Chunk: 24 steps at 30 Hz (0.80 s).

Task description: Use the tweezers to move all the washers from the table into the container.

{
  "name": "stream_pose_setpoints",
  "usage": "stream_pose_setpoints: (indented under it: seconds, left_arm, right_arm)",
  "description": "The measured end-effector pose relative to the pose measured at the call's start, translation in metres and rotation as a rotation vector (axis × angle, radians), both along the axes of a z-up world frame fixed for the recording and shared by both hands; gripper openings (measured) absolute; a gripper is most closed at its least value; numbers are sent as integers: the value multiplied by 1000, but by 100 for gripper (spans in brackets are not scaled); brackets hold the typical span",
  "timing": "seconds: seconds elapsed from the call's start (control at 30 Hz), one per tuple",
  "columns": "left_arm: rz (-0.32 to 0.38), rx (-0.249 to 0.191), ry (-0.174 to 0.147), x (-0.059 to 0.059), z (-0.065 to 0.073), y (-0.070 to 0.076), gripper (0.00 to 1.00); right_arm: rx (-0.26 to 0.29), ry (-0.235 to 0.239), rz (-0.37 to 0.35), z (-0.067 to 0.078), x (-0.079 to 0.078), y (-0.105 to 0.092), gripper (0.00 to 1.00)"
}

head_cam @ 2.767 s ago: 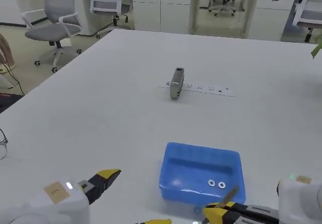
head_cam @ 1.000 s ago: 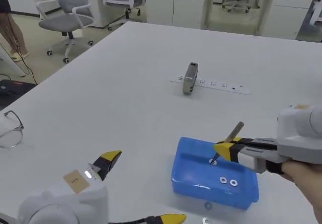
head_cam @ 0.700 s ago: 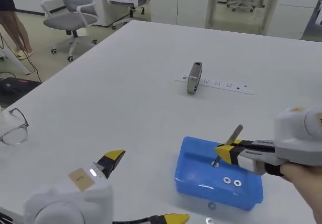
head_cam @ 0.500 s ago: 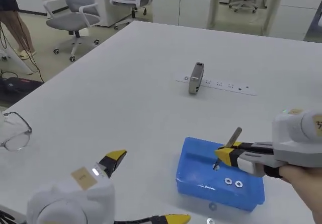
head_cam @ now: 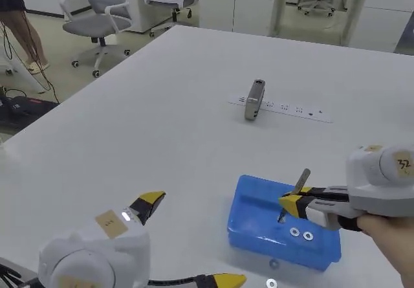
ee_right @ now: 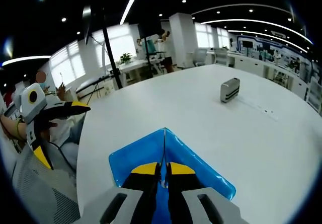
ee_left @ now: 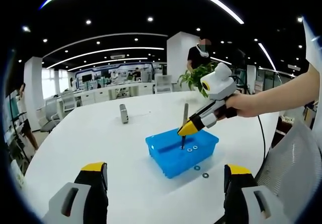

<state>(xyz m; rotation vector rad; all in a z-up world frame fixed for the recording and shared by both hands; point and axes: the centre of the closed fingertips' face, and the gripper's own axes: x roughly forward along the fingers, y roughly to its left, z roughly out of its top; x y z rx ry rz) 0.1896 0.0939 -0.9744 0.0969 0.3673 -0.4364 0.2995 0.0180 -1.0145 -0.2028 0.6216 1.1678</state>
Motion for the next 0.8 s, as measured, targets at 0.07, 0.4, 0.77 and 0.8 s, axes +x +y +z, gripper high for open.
stream_pose_setpoints:
  seconds: [0.07,0.4,0.77,0.8]
  left_arm:
    - [0,2,2,0,0,0,99]
    - [-3,6,4,-1,-1,0,99]
    - [2,10,0,-1,0,1,99]
    - [2,8,1,-1,0,1,99]
  right_arm:
    - [-5,1,5,-1,-1,1,3]
    - [-33,-5,33,-9,-3,3,3]
    - [-65,-33,60,-17,-4,2,3]
    - [-67,-38,62,-17,-4,2,3]
